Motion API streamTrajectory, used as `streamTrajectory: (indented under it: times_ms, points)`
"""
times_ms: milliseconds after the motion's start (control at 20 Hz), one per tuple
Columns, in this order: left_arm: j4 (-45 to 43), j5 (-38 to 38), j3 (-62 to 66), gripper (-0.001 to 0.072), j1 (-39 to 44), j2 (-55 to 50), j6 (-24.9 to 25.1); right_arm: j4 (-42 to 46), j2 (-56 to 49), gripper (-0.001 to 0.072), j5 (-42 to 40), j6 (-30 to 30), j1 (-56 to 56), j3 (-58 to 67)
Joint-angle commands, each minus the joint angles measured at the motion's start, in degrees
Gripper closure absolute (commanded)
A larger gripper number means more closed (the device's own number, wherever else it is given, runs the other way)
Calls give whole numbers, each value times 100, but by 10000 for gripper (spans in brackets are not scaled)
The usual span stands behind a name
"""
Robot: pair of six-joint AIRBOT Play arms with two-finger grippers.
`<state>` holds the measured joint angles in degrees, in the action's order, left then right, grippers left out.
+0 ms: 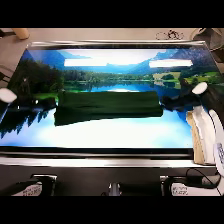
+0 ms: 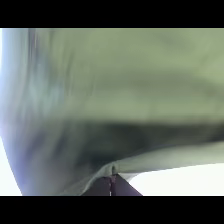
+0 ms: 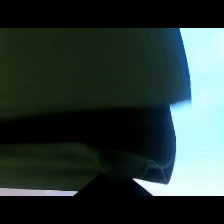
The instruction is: Fold the shirts.
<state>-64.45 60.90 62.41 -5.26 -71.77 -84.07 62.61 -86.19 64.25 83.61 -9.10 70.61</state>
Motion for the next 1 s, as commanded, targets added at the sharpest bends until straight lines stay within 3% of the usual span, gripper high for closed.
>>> streamTrajectory:
  times_ms: [0, 200, 250, 300, 350, 400, 450, 550, 850, 900, 950]
  points:
    - [-50, 20, 1609, 677, -7, -1469, -138, 509, -1088, 691, -247, 409, 330, 1390]
    - [-4, 671, 2610, 672, -39, -2931, -662, 535, -1888, 688, -448, 664, 332, 1945]
    - [83, 772, 2627, 586, -20, -3132, -660, 485, -1993, 638, -442, 726, 332, 1945]
    - [175, 861, 2629, 328, -9, -3272, -669, 372, -2079, 441, -407, 719, 330, 1945]
    - [190, 916, 2629, 290, -9, -3318, -649, 293, -2076, 182, -356, 601, 319, 1950]
    - [188, 966, 2636, 290, -33, -3279, -568, 337, -2017, 47, -181, 256, 278, 2015]
    - [190, 1010, 2634, 290, -68, -3178, -494, 586, -1952, 10, 22, 107, 223, 2105]
    - [190, 1062, 2634, 291, -111, -2844, -260, 940, -1904, -1, 94, 330, 11, 2120]
    - [216, 1067, 2634, 305, 424, -1958, -203, -656, -2564, 36, 459, 356, -63, 2116]
    - [216, 1067, 2632, 316, 586, -1917, -208, -686, -2601, 118, 448, 358, 7, 2116]
    - [216, 1067, 2632, 317, 778, -1915, -229, -732, -2599, 378, 431, 363, 87, 2116]
